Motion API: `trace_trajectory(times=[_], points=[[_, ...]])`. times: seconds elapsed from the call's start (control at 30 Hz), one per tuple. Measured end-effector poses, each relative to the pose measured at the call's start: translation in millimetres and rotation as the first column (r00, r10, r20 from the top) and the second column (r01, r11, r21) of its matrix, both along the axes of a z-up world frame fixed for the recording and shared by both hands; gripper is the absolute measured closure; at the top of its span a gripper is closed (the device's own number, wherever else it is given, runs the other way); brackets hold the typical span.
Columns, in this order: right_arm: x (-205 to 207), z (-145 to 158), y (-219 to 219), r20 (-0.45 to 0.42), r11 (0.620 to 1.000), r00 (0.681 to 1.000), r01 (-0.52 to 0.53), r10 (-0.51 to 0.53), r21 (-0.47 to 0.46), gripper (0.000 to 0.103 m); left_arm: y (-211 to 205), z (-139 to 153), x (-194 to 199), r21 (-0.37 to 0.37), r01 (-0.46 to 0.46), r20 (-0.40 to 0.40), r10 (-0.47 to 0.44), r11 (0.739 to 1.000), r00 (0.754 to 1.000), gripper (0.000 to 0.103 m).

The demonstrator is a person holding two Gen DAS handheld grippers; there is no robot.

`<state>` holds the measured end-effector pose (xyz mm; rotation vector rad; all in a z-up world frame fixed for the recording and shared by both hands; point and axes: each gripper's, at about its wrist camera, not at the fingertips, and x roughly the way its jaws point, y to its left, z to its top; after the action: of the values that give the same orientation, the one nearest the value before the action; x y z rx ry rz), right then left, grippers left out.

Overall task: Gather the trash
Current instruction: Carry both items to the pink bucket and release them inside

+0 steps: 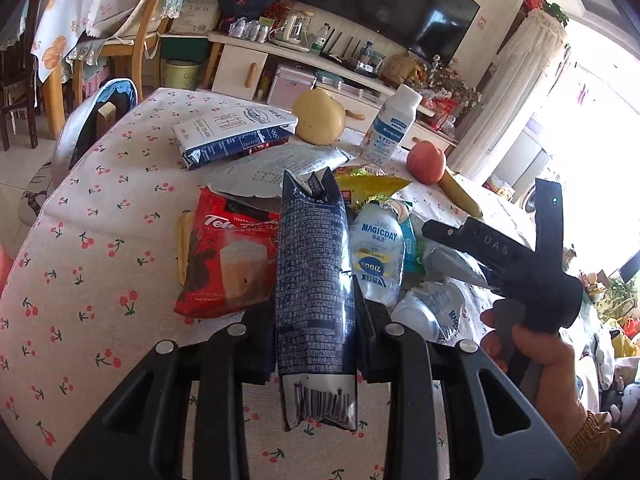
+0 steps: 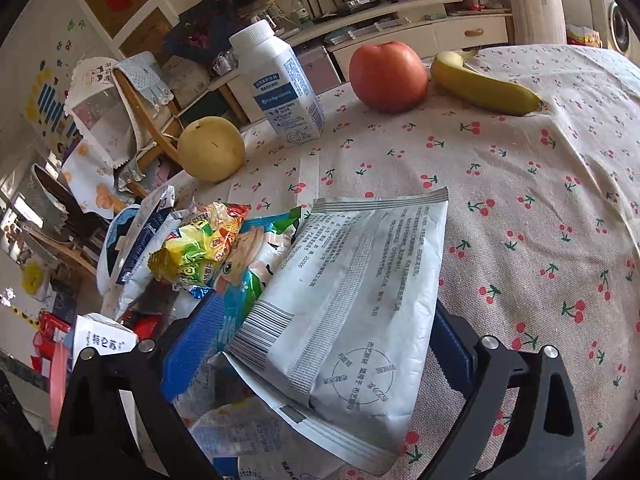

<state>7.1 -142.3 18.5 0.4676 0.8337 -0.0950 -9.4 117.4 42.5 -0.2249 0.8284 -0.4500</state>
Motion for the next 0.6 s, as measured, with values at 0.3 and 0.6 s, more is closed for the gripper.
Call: trace_trajectory(times=[0.3,0.6], points=[[-4.2,5.2,7.0,0.000,0.996,0.999,-0.035,0.035,-0.082,0.070,26.0,9.7,-1.4,-0.073,-0.026,0.027,0.028,0.997,0.999,0.072],[-33.3,35.1,25.4,0.091,0.981,0.994,-0.037,0.055,-0.189,0.073,57.5,19.5,1.2,-0.130,-0.091,0.032,0.096,0.987,0.995,0.072]])
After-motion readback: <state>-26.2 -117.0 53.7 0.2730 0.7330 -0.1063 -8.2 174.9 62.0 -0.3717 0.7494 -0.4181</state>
